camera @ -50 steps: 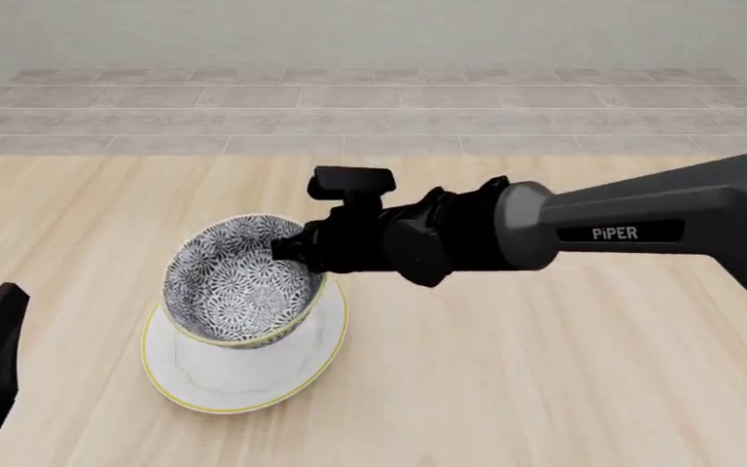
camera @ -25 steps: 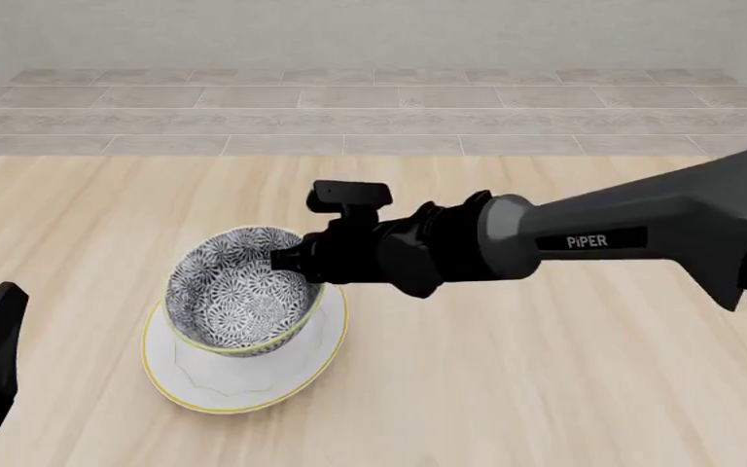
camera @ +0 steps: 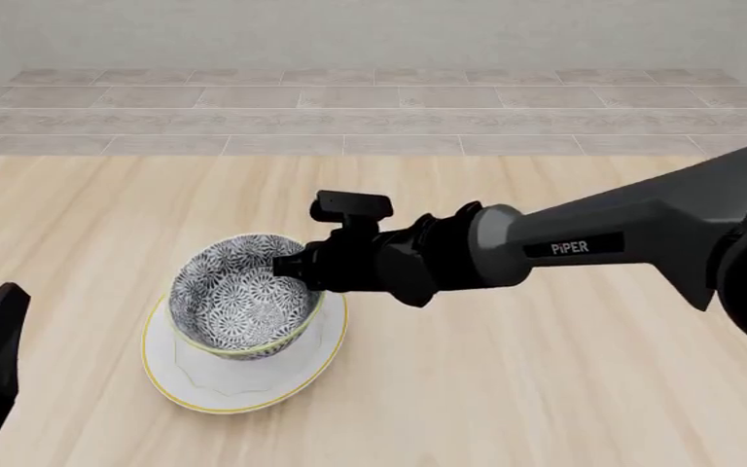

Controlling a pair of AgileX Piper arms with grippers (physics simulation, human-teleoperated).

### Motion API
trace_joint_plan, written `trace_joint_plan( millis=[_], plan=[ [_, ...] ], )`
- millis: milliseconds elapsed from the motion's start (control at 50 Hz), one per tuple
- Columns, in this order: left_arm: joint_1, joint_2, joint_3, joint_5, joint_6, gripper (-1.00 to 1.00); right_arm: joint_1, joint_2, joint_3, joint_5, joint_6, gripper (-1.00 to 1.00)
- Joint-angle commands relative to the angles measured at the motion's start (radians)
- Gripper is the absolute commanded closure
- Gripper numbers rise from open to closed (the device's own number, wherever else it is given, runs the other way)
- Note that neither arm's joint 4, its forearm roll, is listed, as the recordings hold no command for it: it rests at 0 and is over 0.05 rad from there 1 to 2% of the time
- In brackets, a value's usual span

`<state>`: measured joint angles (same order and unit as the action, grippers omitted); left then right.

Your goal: Put the bowl on the plate.

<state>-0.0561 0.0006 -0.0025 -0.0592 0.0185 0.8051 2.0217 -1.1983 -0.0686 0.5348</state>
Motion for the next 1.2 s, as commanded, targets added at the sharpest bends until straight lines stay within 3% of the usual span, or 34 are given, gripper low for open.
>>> trace_joint_plan(
  millis=[20, 360, 380, 840, 1200],
  plan=[
    [-0.003, 0.000, 0.001, 0.000, 0.000, -1.00, 0.003, 0.009, 0.001, -0.006, 0.005, 1.00],
    [-0.002, 0.000, 0.001, -0.001, 0.001, -1.00, 0.005, 0.010, 0.009, -0.020, 0.005, 1.00],
    [-0.002, 0.000, 0.001, -0.001, 0.000, -1.00, 0.006, 0.006, 0.011, -0.021, 0.004, -1.00],
    [-0.002, 0.000, 0.000, -0.004, -0.002, -1.00, 0.028, -0.034, 0.021, -0.004, -0.014, -1.00],
    [-0.003, 0.001, 0.001, -0.004, 0.000, -1.00, 0.015, -0.144, 0.019, 0.073, -0.075, -1.00]
  ],
)
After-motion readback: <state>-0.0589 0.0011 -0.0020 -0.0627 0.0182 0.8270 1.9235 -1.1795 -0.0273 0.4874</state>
